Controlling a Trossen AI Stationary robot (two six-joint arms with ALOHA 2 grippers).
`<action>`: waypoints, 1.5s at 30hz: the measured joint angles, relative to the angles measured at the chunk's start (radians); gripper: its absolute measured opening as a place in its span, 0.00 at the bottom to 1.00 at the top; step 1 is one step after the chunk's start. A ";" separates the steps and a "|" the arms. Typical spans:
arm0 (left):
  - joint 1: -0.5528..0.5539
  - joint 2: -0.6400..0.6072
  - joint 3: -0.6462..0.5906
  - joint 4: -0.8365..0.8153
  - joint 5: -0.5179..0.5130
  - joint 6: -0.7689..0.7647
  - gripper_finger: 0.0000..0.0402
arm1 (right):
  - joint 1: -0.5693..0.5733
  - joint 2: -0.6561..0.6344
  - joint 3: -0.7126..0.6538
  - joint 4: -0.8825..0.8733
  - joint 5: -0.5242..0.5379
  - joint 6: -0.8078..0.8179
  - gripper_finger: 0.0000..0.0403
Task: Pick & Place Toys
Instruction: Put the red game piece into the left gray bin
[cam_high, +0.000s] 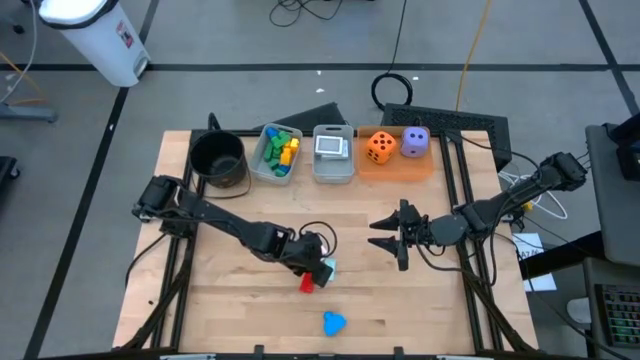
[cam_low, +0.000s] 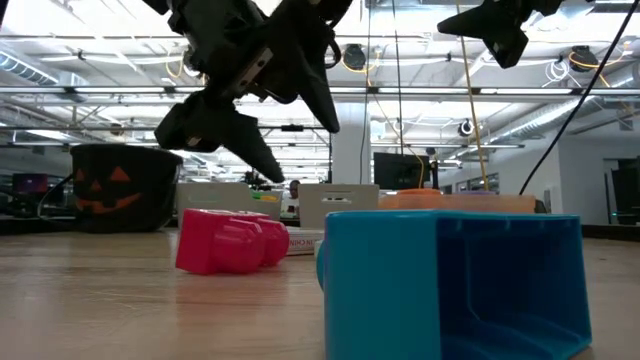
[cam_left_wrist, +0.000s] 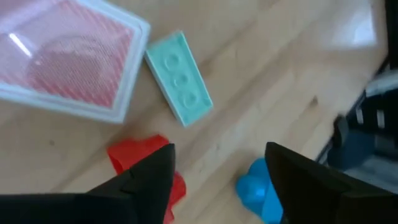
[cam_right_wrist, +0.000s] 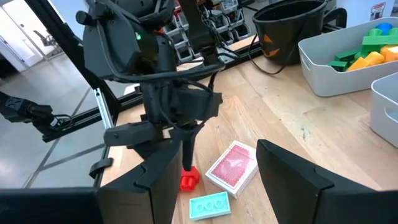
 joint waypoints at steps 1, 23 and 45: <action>-0.001 0.000 0.000 -0.001 0.020 0.013 0.66 | 0.000 0.000 0.000 0.000 0.000 0.000 0.49; -0.030 0.021 0.000 -0.152 0.024 -0.083 0.74 | 0.000 0.000 -0.134 0.139 0.000 0.114 0.49; -0.015 0.101 0.000 -0.135 0.092 -0.095 0.48 | 0.000 -0.002 -0.219 0.323 0.000 0.113 0.49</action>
